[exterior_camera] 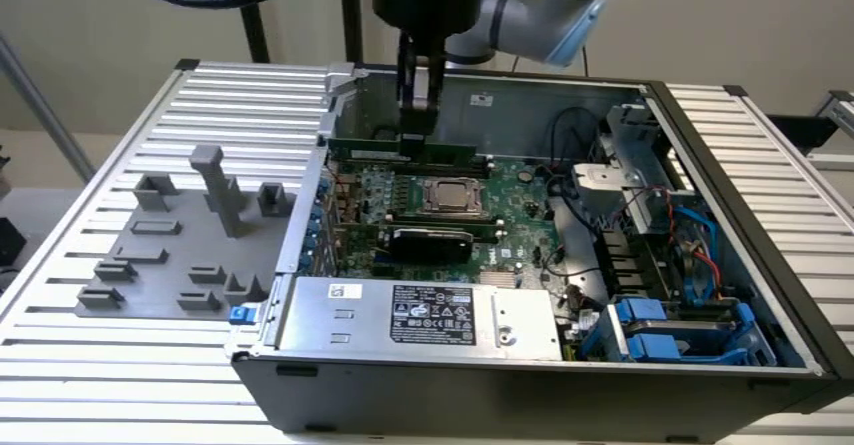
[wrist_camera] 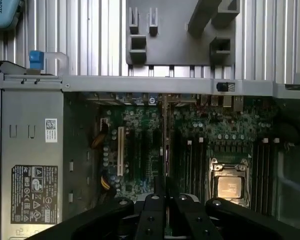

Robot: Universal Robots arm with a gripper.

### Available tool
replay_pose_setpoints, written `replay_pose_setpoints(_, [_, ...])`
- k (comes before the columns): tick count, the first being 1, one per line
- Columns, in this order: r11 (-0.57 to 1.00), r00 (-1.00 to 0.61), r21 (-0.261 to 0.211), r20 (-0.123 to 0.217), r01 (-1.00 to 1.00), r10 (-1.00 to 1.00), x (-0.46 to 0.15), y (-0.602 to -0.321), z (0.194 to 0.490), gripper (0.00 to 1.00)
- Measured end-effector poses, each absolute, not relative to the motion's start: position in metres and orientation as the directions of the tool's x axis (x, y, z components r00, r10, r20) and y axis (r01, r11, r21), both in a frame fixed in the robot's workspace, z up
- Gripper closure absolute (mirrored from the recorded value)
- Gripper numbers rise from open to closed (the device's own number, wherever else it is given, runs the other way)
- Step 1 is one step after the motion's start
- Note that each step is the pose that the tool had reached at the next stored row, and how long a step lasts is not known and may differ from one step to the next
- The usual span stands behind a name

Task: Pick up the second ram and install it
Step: 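Insert the second ram into the second slot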

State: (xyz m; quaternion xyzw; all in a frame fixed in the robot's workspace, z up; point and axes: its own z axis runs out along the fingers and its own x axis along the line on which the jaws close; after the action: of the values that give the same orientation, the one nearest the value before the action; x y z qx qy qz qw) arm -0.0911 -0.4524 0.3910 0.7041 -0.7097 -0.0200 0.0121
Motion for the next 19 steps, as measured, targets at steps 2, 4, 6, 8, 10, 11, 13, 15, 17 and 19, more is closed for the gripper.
replay_pose_setpoints(2, [0.008, -0.008, 0.045, -0.011, -0.999, -1.0, -0.082, -0.451, 0.388, 1.0])
replay_pose_setpoints(4, [0.008, -0.008, 0.045, -0.011, -0.999, -1.0, -0.073, -0.449, 0.385, 1.0])
replay_pose_setpoints(6, [0.008, -0.008, 0.045, -0.011, -0.999, -1.0, -0.064, -0.446, 0.381, 1.0])
replay_pose_setpoints(8, [0.008, -0.008, 0.045, -0.011, -0.999, -1.0, -0.055, -0.442, 0.378, 1.0])
replay_pose_setpoints(10, [0.008, -0.008, 0.045, -0.011, -0.999, -1.0, -0.046, -0.438, 0.374, 1.0])
replay_pose_setpoints(11, [0.008, -0.008, 0.045, -0.011, -0.999, -1.0, -0.043, -0.435, 0.372, 1.0])
replay_pose_setpoints(13, [0.008, -0.008, 0.045, -0.011, -0.999, -1.0, -0.04, -0.429, 0.368, 1.0])
replay_pose_setpoints(15, [0.008, -0.008, 0.045, -0.011, -0.999, -1.0, -0.039, -0.423, 0.365, 1.0])
replay_pose_setpoints(17, [0.008, -0.008, 0.046, -0.011, -0.999, -1.0, -0.039, -0.417, 0.361, 1.0])
replay_pose_setpoints(19, [0.009, -0.009, 0.045, -0.011, -0.999, -1.0, -0.039, -0.412, 0.358, 1.0])
